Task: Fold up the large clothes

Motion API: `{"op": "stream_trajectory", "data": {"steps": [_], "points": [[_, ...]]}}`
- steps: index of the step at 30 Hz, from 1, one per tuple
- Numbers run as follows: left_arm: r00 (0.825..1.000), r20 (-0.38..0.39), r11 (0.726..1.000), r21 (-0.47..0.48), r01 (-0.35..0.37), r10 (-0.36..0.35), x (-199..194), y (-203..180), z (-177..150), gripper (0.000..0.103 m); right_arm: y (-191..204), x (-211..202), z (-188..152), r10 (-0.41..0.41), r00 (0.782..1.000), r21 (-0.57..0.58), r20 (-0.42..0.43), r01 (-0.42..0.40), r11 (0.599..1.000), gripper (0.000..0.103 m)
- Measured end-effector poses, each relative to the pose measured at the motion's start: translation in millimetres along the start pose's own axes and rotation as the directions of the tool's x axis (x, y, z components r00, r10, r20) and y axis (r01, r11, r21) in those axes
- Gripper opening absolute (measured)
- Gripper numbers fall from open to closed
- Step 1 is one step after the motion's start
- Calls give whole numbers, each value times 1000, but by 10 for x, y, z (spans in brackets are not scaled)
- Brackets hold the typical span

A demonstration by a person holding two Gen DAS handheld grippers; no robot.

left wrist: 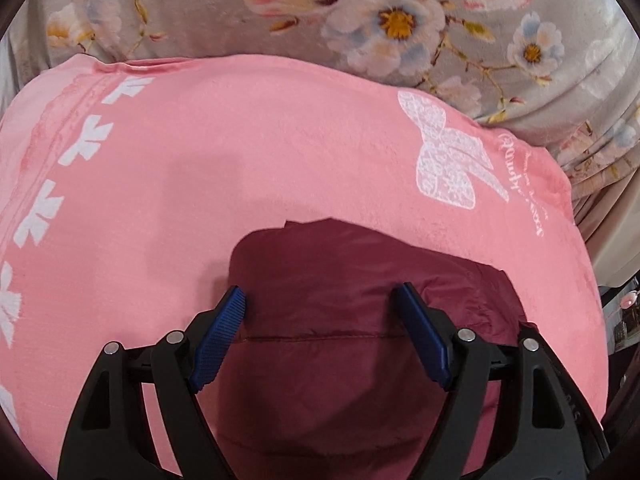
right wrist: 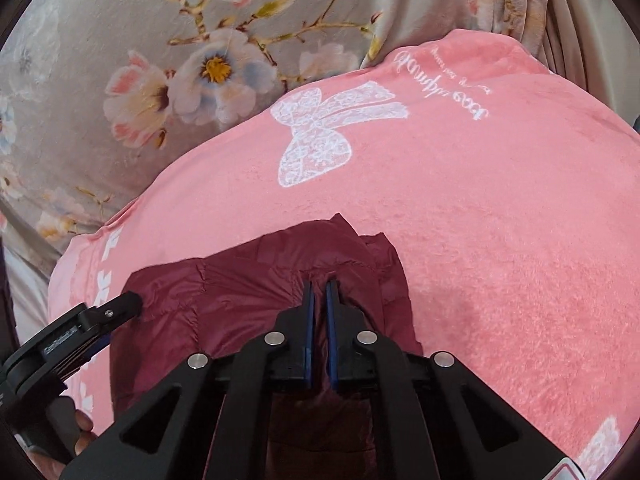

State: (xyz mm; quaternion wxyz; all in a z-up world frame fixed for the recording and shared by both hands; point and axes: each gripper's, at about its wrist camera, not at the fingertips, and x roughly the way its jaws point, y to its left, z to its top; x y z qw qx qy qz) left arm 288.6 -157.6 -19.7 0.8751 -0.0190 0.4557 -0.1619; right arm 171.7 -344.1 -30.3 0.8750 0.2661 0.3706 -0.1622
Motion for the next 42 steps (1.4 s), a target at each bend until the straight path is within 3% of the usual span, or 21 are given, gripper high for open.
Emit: {"op": "stream_trajectory", "data": {"steps": [6, 11, 20, 42], "points": [[997, 24, 997, 20, -77, 77, 193, -94, -107, 79, 20, 163, -44, -26, 1000, -59, 12, 26, 998, 5], [995, 35, 996, 11, -94, 93, 311, -80, -145, 89, -68, 314, -110, 1, 1000, -46, 4, 0, 999, 6], [989, 81, 991, 32, -127, 124, 427, -131, -223, 95, -157, 464, -164, 37, 999, -20, -9, -37, 999, 5], [975, 140, 981, 65, -185, 175, 484, -211, -296, 97, -105, 447, -180, -14, 1000, -50, 27, 16, 999, 6]]}}
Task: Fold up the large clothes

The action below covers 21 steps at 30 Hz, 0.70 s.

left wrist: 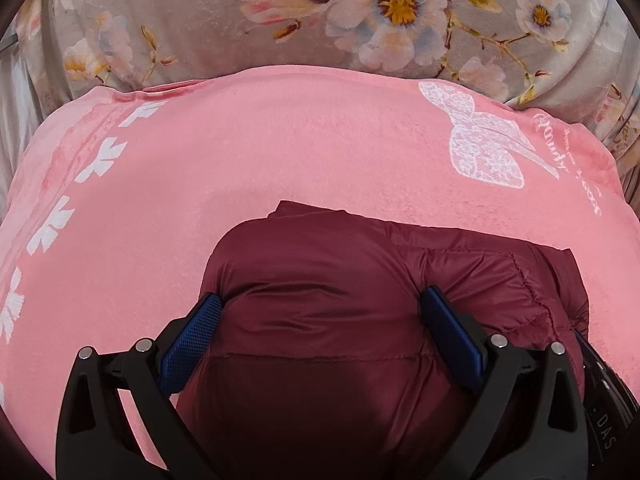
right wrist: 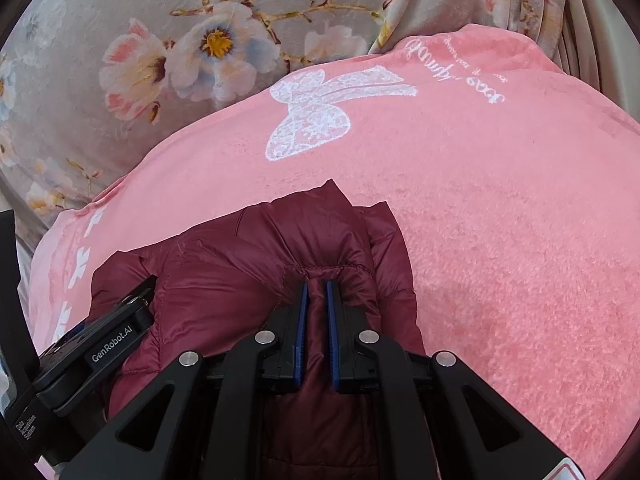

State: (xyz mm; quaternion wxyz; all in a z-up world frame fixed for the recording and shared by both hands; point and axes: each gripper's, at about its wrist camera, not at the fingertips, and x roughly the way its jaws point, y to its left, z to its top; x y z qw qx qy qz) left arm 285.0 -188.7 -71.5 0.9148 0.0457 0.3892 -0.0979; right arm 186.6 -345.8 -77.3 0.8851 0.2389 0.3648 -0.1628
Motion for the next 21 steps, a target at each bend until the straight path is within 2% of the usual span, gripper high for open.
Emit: {"op": "stream_trajectory", "data": {"steps": [10, 13, 16, 18, 20, 21], "points": [[999, -4, 999, 32, -34, 34, 36, -50, 5, 98, 48, 26, -17, -48, 999, -23, 17, 49, 999, 6], [999, -12, 999, 31, -29, 29, 40, -44, 13, 98, 46, 32, -8, -48, 999, -26, 12, 48, 999, 6], [999, -38, 999, 33, -20, 21, 27, -19, 30, 98, 19, 28, 20, -20, 999, -30, -28, 19, 999, 8], [996, -87, 999, 47, -1, 5, -80, 54, 33, 98, -12, -154, 10, -39, 998, -43, -47, 37, 998, 11], [995, -98, 999, 40, 26, -22, -311, 152, -1, 98, -80, -539, -72, -31, 999, -56, -14, 31, 998, 20], [995, -95, 998, 46, 32, -28, -466, 192, -34, 98, -107, -695, -131, -36, 999, -76, -8, 35, 997, 21]]}}
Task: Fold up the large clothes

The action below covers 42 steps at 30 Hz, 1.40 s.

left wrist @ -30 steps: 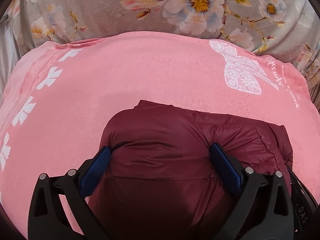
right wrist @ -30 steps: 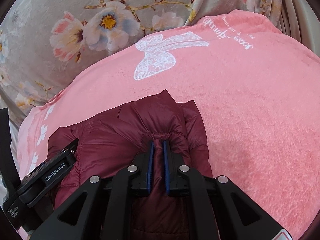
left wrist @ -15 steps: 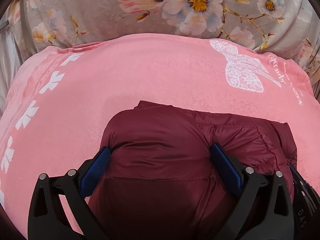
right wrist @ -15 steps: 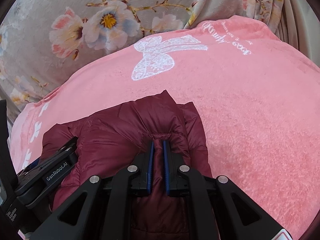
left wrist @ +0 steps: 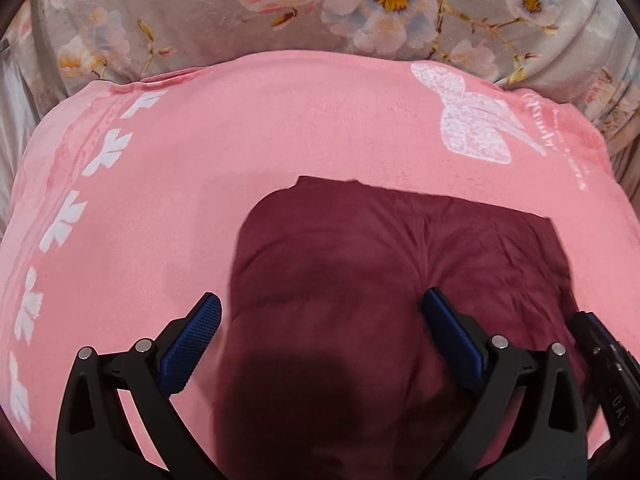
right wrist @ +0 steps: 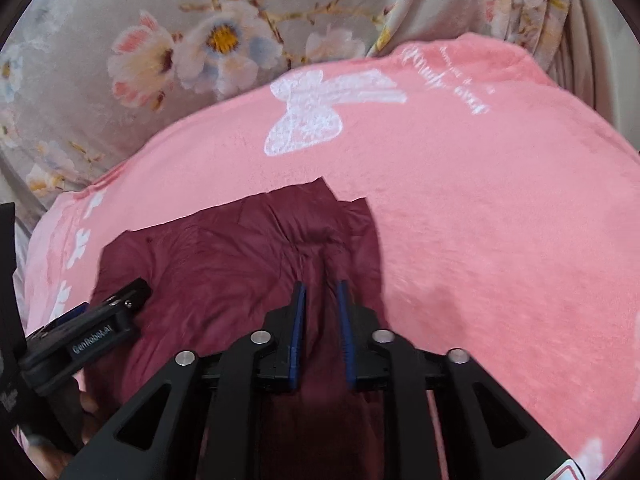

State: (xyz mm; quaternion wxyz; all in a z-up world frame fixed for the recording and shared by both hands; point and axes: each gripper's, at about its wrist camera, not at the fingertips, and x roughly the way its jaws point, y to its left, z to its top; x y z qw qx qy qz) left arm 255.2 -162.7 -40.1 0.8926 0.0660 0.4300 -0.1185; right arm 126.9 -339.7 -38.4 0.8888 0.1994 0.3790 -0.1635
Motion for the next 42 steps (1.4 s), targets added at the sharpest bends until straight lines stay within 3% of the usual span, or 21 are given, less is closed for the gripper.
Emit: {"op": "stream_trajectory", "data": {"steps": [5, 8, 16, 23, 25, 26, 28, 29, 30, 32, 35, 38, 42], "points": [[1000, 26, 997, 81, -16, 14, -540, -8, -326, 98, -37, -527, -369, 4, 1000, -101, -15, -5, 995, 21], [1000, -9, 998, 62, 8, -7, -649, 11, -549, 98, -92, -639, -587, 16, 999, -99, -45, -21, 995, 21], [993, -97, 998, -10, 64, -65, -578, 92, -1000, 98, -200, -524, -978, 22, 991, -62, -133, -31, 998, 21], [991, -116, 997, -19, 69, -71, -505, 142, -1132, 98, -137, -589, -1055, 0, 995, -99, -100, -10, 995, 22], [991, -114, 998, -16, 63, -64, -503, 141, -1150, 98, -188, -678, -971, 43, 997, -52, -56, -46, 998, 40], [992, -110, 998, -13, 59, -60, -507, 133, -1156, 98, -207, -693, -940, 63, 997, -36, -46, -64, 997, 58], [994, -101, 999, -1, 45, -45, -519, 115, -1166, 98, -207, -631, -884, 96, 994, -23, -60, -97, 995, 60], [994, -99, 999, 2, 40, -39, -526, 107, -1169, 98, -190, -581, -882, 101, 992, -32, -81, -104, 994, 53], [995, -98, 999, 3, 36, -36, -533, 103, -1174, 98, -171, -561, -880, 115, 989, -38, -89, -119, 992, 23], [994, -103, 999, 3, 38, -38, -543, 110, -1170, 98, -167, -639, -877, 149, 986, -16, -78, -151, 988, 7], [992, -113, 999, -1, 51, -51, -548, 136, -1185, 98, -223, -789, -905, 182, 982, 5, -55, -182, 983, 4], [988, -128, 996, -27, 81, -83, -529, 153, -1211, 98, -223, -492, -1050, 125, 980, -17, -154, -129, 991, 4], [983, -150, 994, -47, 101, -107, -518, 197, -1178, 98, -64, -535, -1027, 54, 987, -97, -151, -69, 993, 9]]}}
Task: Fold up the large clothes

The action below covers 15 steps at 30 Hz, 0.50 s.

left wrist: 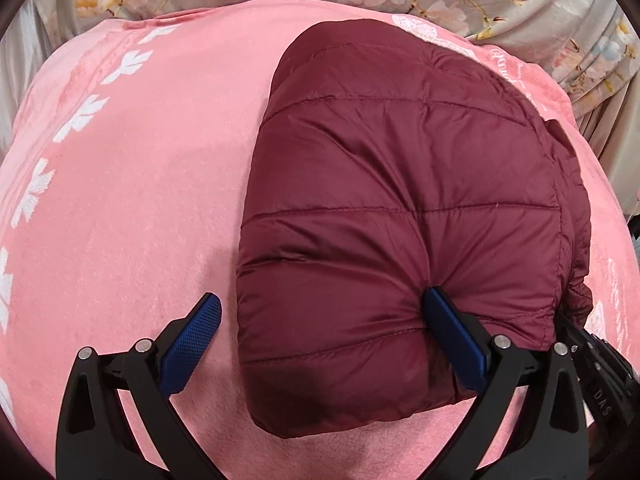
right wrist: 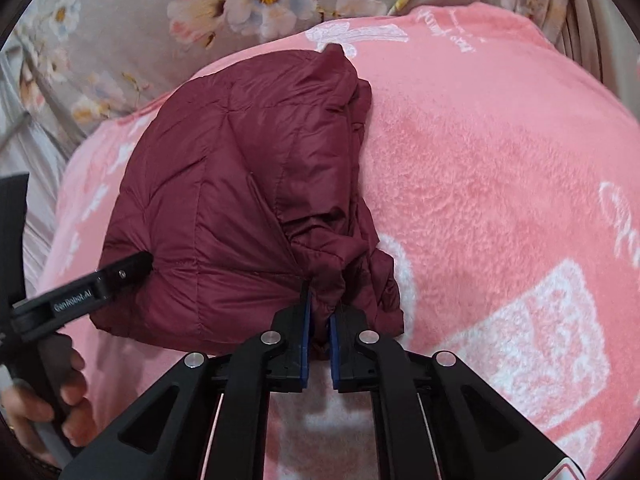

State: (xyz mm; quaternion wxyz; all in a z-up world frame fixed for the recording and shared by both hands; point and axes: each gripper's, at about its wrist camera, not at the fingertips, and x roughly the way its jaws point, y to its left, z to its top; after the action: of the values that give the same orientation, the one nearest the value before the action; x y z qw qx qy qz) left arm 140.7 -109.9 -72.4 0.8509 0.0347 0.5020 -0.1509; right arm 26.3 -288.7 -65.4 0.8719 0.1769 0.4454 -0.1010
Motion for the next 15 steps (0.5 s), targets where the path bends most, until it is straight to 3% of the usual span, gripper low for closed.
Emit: {"op": "stream_trajectory", "data": {"steps": [3, 4, 5, 7, 11, 15], "points": [[995, -33, 993, -78, 89, -92, -3, 184, 121, 98, 18, -182, 55, -62, 997, -2, 49, 62, 998, 25], [992, -36, 988, -105, 113, -118, 11, 241, 152, 98, -8, -275, 93, -67, 994, 18, 88, 65, 998, 36], [989, -39, 980, -140, 139, -145, 36, 314, 188, 98, -54, -355, 150, -51, 991, 43, 125, 46, 998, 52], [976, -41, 953, -229, 199, -213, 102, 478, 271, 98, -119, -387, 280, 12, 988, 83, 151, -24, 996, 66], [935, -56, 882, -354, 310, -351, 316, 660, 328, 98, -162, -45, 526, 83, 995, 114, 63, -90, 989, 67], [934, -42, 884, -339, 321, -355, 325, 601, 341, 98, -187, 321, 540, 157, 988, 183, -9, -152, 971, 68]]}}
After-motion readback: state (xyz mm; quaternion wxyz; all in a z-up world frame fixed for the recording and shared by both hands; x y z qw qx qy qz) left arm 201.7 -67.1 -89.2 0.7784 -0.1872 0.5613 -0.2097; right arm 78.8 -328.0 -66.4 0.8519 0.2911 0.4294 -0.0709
